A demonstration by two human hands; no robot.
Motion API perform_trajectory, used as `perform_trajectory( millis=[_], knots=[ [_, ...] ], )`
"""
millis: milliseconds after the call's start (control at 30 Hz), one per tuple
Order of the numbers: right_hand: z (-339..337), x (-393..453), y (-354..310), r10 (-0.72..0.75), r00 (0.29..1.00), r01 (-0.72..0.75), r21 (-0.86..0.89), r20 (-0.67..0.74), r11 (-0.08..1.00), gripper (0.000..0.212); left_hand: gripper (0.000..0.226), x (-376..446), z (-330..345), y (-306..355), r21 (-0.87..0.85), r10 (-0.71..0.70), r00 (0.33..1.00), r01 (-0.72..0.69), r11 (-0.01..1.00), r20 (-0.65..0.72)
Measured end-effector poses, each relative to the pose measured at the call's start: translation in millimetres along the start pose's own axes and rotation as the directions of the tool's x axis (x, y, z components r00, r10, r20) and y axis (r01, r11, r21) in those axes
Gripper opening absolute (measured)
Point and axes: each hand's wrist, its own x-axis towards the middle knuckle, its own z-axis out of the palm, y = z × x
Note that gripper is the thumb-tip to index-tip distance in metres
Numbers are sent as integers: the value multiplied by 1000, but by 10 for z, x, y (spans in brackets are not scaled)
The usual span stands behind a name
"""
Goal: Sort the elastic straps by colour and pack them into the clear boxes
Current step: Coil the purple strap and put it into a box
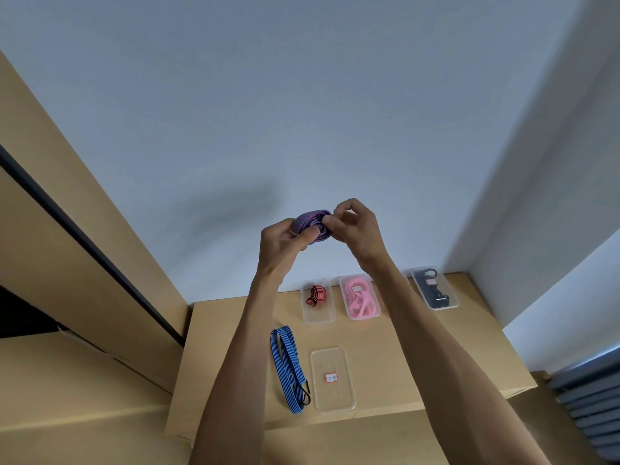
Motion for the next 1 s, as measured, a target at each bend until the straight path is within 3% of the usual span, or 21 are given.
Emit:
perform_trajectory(
  millis=[133,300,533,733,867,1000],
  knots=[
    [29,4,39,171,985,-174,103,38,979,18,23,-27,20,-57,-101,-22,998,27,995,55],
    [79,-72,91,264,961,-273,130,77,953,15,25,-24,-17,-135,-94,-9,994,20,995,109],
    [69,3,51,292,956,-292,58,12,955,25,29,-7,-68,-220,-130,47,981,-23,991,188],
    [220,-45,215,183,976,-180,28,-119,983,33,29,19,60,-321,-226,-105,990,124,966,94],
    [212,-90,324,180,974,-182,3,-134,983,25,35,-22,79,-404,-214,-93,994,101,972,49],
    [246,-113,413,173,965,-175,9,-194,985,18,23,-34,52,-468,-182,-28,997,39,982,67]
  ],
)
